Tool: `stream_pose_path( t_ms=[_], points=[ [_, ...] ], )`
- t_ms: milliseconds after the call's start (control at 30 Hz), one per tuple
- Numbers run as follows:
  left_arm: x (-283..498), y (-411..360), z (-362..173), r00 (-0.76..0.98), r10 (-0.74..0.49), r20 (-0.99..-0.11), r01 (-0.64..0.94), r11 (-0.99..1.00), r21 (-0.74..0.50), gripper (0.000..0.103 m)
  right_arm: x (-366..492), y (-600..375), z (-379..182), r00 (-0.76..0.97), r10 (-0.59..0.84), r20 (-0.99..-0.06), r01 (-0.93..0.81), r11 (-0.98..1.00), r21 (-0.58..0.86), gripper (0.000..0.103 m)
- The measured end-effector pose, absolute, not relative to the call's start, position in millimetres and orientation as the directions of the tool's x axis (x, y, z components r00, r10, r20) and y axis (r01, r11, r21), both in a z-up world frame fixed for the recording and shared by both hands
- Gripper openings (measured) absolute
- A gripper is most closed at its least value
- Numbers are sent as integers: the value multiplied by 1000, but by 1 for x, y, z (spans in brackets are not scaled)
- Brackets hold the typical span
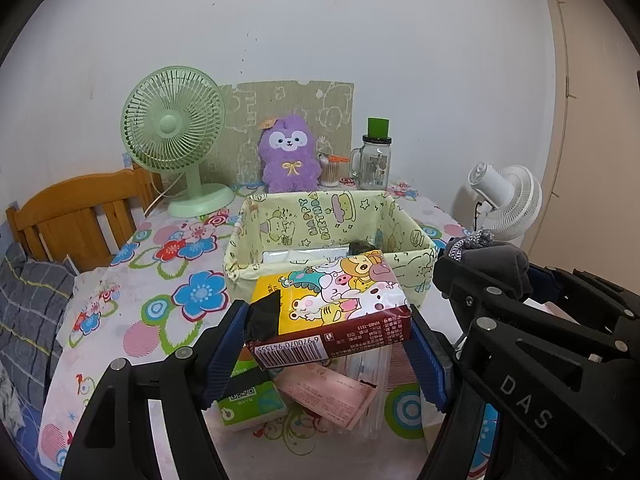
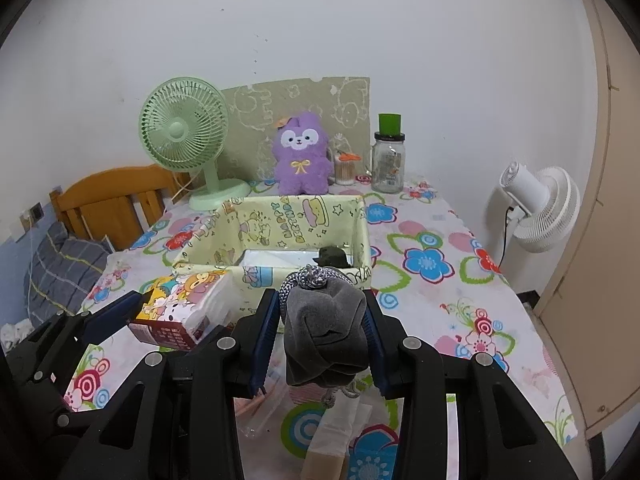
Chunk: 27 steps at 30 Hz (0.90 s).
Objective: Organize soft objects
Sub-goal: 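Lift the grey sock and snack box with both tools over the yellow box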
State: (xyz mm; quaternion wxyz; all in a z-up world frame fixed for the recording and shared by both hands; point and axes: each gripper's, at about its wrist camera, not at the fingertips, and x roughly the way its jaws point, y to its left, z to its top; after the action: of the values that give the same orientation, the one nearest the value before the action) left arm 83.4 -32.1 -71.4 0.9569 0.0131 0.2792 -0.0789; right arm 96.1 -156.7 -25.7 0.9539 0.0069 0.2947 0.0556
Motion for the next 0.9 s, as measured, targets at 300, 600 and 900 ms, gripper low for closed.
stream_pose_path(
  t_ms=[300, 600, 900],
  points=[
    [88, -34, -64, 842, -137, -521, 156, 988, -8, 77, 101, -157, -19, 829, 116, -548, -110, 993, 44, 44],
    [95, -34, -58, 849, -129, -512, 151, 989, 1, 77, 109, -156, -15, 834, 122, -538, -117, 992, 44, 44],
    [107, -34, -58, 850, -108, -515, 134, 991, 14, 77, 125, -152, -15, 832, 127, -540, -125, 991, 41, 44]
  ],
)
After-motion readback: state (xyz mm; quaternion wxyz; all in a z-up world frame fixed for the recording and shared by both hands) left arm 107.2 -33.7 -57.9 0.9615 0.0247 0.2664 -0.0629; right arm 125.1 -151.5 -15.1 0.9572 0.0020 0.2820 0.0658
